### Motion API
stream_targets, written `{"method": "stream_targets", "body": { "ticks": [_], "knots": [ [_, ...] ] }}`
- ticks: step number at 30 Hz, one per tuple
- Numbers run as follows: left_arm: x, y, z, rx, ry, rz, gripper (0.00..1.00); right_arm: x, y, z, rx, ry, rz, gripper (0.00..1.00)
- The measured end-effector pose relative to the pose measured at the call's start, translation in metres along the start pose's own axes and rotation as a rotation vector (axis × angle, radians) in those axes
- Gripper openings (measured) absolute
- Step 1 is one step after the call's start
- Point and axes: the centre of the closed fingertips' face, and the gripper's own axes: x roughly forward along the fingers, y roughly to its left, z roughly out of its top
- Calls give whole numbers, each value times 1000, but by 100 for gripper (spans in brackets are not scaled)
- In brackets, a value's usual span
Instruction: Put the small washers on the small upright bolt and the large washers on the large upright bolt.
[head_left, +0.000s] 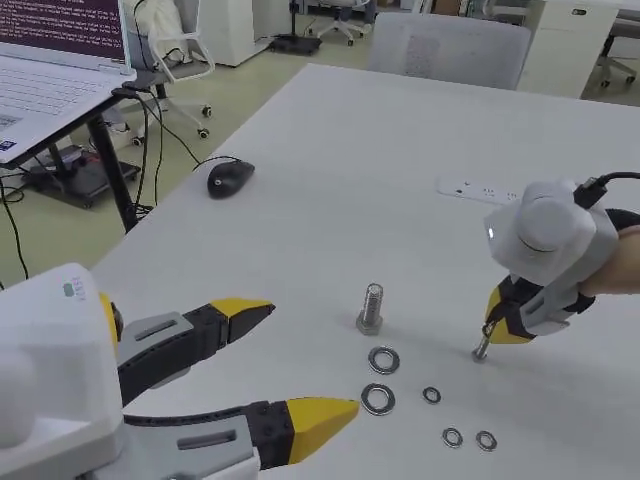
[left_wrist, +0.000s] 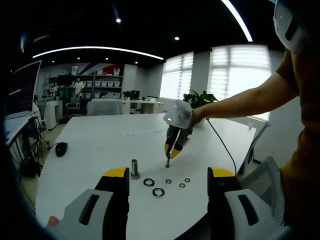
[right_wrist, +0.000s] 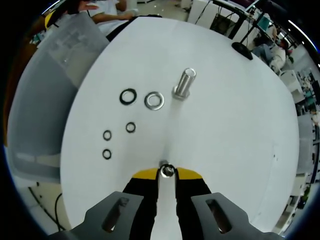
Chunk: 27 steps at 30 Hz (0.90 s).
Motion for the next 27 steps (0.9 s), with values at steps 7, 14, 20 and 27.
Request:
{"method": "stream_targets", "body": {
  "ticks": [7,14,20,27],
  "knots": [
    [1,1,-2,-5,5,3,62,10,0,-3,-1,2,7,12],
    [1,3,-4,-9,6,7,62,22,-1,-8,-5,3,16,12],
    [0,4,-4,-9,8,11,62,29,-1,-11,-7,1,22,12],
    [0,4,-5,-10,8,15,62,33,1,-13,-5,4,29,13]
  ]
}}
